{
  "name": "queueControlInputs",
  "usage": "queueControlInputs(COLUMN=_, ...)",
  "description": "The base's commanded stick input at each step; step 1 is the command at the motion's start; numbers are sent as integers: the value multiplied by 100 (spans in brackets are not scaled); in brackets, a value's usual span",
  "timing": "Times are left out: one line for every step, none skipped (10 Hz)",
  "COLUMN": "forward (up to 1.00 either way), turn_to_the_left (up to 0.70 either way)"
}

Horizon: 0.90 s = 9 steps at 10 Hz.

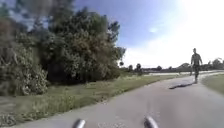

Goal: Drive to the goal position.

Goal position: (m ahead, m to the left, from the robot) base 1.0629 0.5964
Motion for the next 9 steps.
queueControlInputs(forward=70, turn_to_the_left=0)
queueControlInputs(forward=70, turn_to_the_left=-7)
queueControlInputs(forward=70, turn_to_the_left=-23)
queueControlInputs(forward=70, turn_to_the_left=-35)
queueControlInputs(forward=70, turn_to_the_left=-35)
queueControlInputs(forward=70, turn_to_the_left=-34)
queueControlInputs(forward=70, turn_to_the_left=-26)
queueControlInputs(forward=70, turn_to_the_left=-19)
queueControlInputs(forward=70, turn_to_the_left=-12)
